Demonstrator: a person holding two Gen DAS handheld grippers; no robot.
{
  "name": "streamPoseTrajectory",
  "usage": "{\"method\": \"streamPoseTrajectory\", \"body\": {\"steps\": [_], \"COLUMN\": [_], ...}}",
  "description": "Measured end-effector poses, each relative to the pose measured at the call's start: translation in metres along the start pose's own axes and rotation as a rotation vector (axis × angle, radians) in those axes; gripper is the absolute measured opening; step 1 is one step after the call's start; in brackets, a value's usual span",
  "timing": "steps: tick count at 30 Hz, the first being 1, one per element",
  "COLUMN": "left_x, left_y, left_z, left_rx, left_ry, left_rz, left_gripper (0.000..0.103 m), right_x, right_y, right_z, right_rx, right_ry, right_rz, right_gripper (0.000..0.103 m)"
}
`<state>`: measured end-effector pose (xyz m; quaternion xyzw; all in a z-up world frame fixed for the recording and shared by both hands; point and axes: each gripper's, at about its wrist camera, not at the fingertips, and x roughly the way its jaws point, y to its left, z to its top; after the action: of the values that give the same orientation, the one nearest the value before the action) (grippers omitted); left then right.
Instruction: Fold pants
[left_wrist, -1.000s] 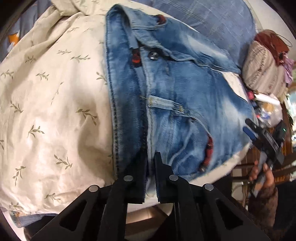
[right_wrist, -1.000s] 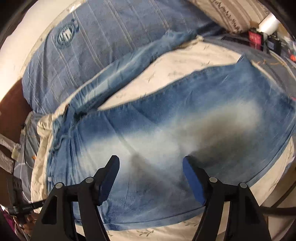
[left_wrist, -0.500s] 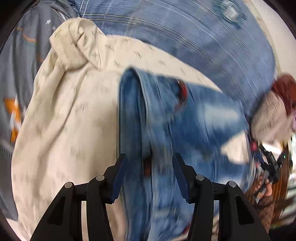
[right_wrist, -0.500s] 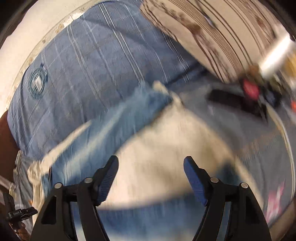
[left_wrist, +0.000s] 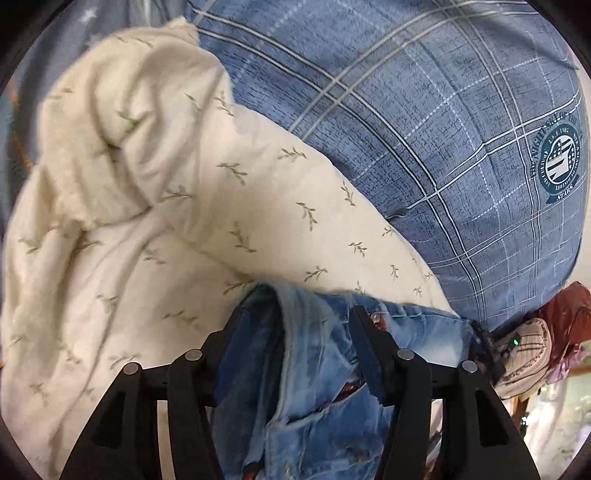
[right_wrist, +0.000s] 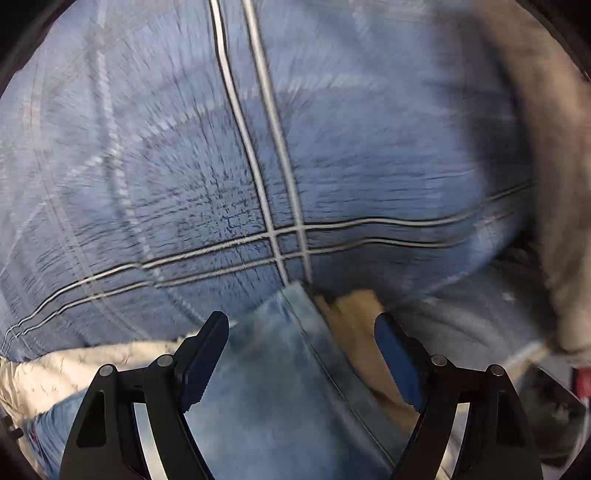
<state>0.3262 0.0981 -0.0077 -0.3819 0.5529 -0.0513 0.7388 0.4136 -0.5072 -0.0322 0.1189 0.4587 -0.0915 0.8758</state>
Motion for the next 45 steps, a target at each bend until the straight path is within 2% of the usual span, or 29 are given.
{"method": "streamPoseTrajectory", "body": {"steps": [3,4,5,6,7,9,10,11,16,20,24,26,29,32,33,34,37,38,39,40,41,42,43,45], "left_x": [0.033,0.045,0.054,0.058,0.059,0.053,0.045,0.034,-0.020,-0.072,-0.108,-0.122,-0.120,-0.095,-0.086,-0.084,-0.101,-0.112,-0.124,-0.133,-0.142,-0.147,-0.149,-0.146], "left_y": [0.002,0.003,0.004,0.002,-0.001,-0.007,-0.011,-0.018,-0.048,-0.056,-0.043,-0.027,0.003,0.035,0.048,0.055,0.069,0.074,0.081,0.086,0.091,0.095,0.099,0.105], "left_z": [0.005,0.006,0.008,0.008,0.009,0.008,0.004,-0.002,-0.043,-0.092,-0.151,-0.177,-0.218,-0.243,-0.249,-0.253,-0.260,-0.261,-0.260,-0.260,-0.258,-0.254,-0.251,-0.249], "left_rx": [-0.007,-0.021,-0.029,-0.021,-0.005,0.010,0.021,0.056,0.194,0.280,0.360,0.395,0.431,0.415,0.394,0.382,0.372,0.363,0.340,0.313,0.275,0.236,0.214,0.182], "left_ry": [0.061,0.090,0.104,0.089,0.075,0.037,0.006,-0.030,-0.179,-0.253,-0.270,-0.255,-0.192,-0.075,-0.021,0.001,0.001,-0.003,-0.011,-0.019,-0.029,-0.042,-0.048,-0.043], "left_rz": [0.008,0.002,0.000,0.023,0.023,0.022,0.025,0.031,0.043,0.000,-0.035,-0.046,-0.013,0.066,0.080,0.076,0.054,0.019,-0.023,-0.061,-0.110,-0.146,-0.161,-0.177], "left_gripper": [0.060,0.058,0.047,0.037,0.018,0.014,0.009,0.009,0.008,0.009,0.009,0.010,0.011,0.011,0.011,0.012,0.012,0.012,0.013,0.017,0.027,0.034,0.046,0.050], "right_x": [0.028,0.031,0.030,0.027,0.020,0.001,-0.016,-0.033,-0.109,-0.166,-0.224,-0.241,-0.247,-0.232,-0.228,-0.224,-0.240,-0.247,-0.257,-0.267,-0.273,-0.274,-0.274,-0.264], "right_y": [0.008,0.012,0.016,0.019,0.020,0.016,0.015,0.015,0.010,-0.004,-0.026,-0.047,-0.075,-0.106,-0.109,-0.110,-0.106,-0.101,-0.095,-0.085,-0.073,-0.065,-0.048,-0.019], "right_z": [-0.002,-0.006,-0.010,-0.012,-0.014,-0.016,-0.018,-0.021,-0.044,-0.082,-0.143,-0.181,-0.231,-0.291,-0.300,-0.314,-0.338,-0.343,-0.349,-0.354,-0.358,-0.361,-0.364,-0.367], "right_rx": [-0.031,-0.057,-0.085,-0.098,-0.107,-0.081,-0.072,-0.066,-0.047,0.000,0.071,0.102,0.166,0.294,0.313,0.333,0.357,0.360,0.358,0.355,0.351,0.345,0.329,0.306], "right_ry": [0.044,0.041,0.024,0.013,-0.015,-0.052,-0.091,-0.125,-0.220,-0.272,-0.305,-0.295,-0.267,-0.169,-0.145,-0.115,-0.123,-0.135,-0.150,-0.166,-0.180,-0.183,-0.171,-0.119], "right_rz": [-0.022,-0.035,-0.027,-0.038,-0.069,-0.033,-0.020,-0.004,0.022,0.049,0.105,0.108,0.103,0.093,0.088,0.084,0.048,0.041,0.037,0.065,0.123,0.163,0.234,0.343], "right_gripper": [0.082,0.075,0.068,0.049,0.031,0.021,0.020,0.019,0.019,0.018,0.018,0.018,0.018,0.019,0.020,0.025,0.033,0.036,0.043,0.053,0.062,0.065,0.066,0.066]}}
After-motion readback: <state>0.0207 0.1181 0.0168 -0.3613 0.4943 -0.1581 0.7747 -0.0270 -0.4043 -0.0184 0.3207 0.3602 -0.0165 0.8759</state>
